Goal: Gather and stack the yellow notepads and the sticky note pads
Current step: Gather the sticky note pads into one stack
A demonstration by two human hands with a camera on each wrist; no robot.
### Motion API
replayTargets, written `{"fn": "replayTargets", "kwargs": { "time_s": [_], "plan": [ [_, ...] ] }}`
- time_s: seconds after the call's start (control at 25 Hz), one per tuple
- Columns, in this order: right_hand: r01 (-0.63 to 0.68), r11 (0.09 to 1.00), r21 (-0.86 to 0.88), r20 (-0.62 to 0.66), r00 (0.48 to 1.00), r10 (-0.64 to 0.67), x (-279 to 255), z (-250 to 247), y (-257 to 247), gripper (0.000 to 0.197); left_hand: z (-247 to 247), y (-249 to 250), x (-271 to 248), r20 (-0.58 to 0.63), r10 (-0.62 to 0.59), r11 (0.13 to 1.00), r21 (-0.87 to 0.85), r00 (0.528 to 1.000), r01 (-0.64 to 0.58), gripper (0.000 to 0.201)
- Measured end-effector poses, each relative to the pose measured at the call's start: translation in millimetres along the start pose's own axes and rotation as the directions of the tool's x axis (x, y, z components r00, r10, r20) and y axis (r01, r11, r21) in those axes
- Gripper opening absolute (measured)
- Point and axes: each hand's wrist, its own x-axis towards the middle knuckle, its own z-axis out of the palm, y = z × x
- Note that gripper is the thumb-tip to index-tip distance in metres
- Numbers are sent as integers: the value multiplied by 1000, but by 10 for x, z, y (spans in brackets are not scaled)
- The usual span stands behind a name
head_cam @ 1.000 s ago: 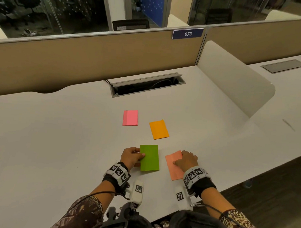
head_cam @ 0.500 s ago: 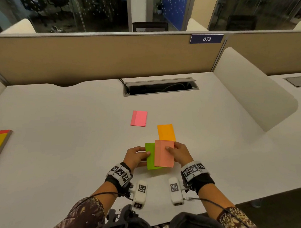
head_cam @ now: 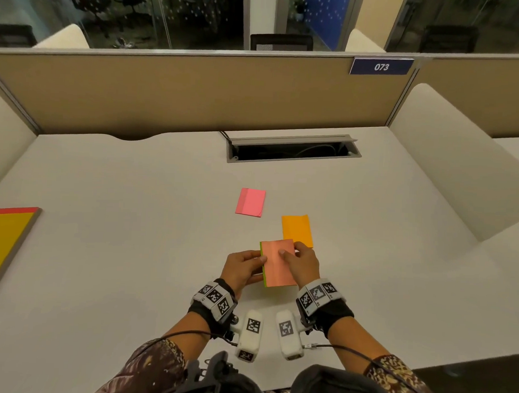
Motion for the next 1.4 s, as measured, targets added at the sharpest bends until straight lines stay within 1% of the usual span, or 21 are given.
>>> {"fn": "replayTargets", "kwargs": {
  "time_s": [0.16, 0.24, 0.32, 0.36, 0.4, 0.44, 0.48, 0.52, 0.56, 0.6, 0.68, 0.76, 0.88, 1.12, 1.24, 1.32, 1.4],
  "plan": [
    [-19, 1000, -17, 6, 1000, 20, 14, 89, -4, 32, 6, -19, 38, -38, 0, 1000, 20, 999, 1, 30],
    [-4, 1000, -9, 14, 1000, 4, 54, 135, -2, 31, -8, -14, 66, -74, -4, 999, 46, 997, 8, 28],
    [21, 999, -32, -17, 1000, -22, 124, 120, -18, 29, -47, 0, 87, -113, -2, 999, 37, 994, 6, 28],
    [42, 996, -83, -54, 997, -47, 180, 84, -23, 29, -76, 13, 92, -136, 3, 1000, 28, 991, 0, 28],
    [69, 980, -187, -96, 991, -88, 253, 35, -20, 28, -112, 30, 94, -158, 13, 1000, 22, 987, -9, 28],
    [88, 939, -333, -118, 984, -135, 329, -25, -5, 29, -148, 45, 94, -177, 20, 1000, 17, 984, -17, 28],
    [94, 870, -483, -118, 978, -172, 410, -74, 5, 32, -192, 59, 95, -195, 26, 1000, 9, 980, -25, 29],
    [73, 800, -596, -116, 978, -176, 490, -117, 33, 38, -229, 68, 97, -210, 28, 1000, 1, 977, -28, 29],
    [30, 751, -660, -124, 981, -148, 567, -149, 50, 46, -263, 77, 98, -226, 28, 1000, -5, 974, -29, 29],
    [-24, 733, -680, -140, 985, -97, 634, -166, 59, 55, -289, 84, 98, -239, 25, 1000, -7, 971, -28, 30],
    [-109, 740, -664, -160, 987, 2, 727, -169, 55, 70, -328, 85, 105, -258, 17, 1000, -7, 966, -20, 31],
    [-121, 728, -675, -149, 988, 26, 781, -125, 44, 79, -343, 85, 112, -270, 9, 1000, -8, 963, -12, 33],
    [-125, 718, -685, -145, 989, 34, 827, -58, 33, 80, -341, 81, 143, -275, -3, 1000, -6, 962, 2, 33],
    [-176, 697, -695, -93, 983, 156, 917, -107, -55, 90, -328, 66, 233, -287, -26, 999, -29, 958, 19, 35],
    [-188, 714, -674, -72, 979, 190, 873, -143, -22, 86, -328, 51, 268, -275, -25, 999, -42, 961, 14, 36],
    [-141, 771, -621, -74, 990, 121, 836, -170, 27, 73, -349, 31, 290, -280, -23, 999, -52, 960, 9, 37],
    [-55, 841, -538, -50, 998, 34, 796, -186, 53, 53, -374, 10, 294, -286, -31, 997, -70, 958, 11, 37]
  ]
}}
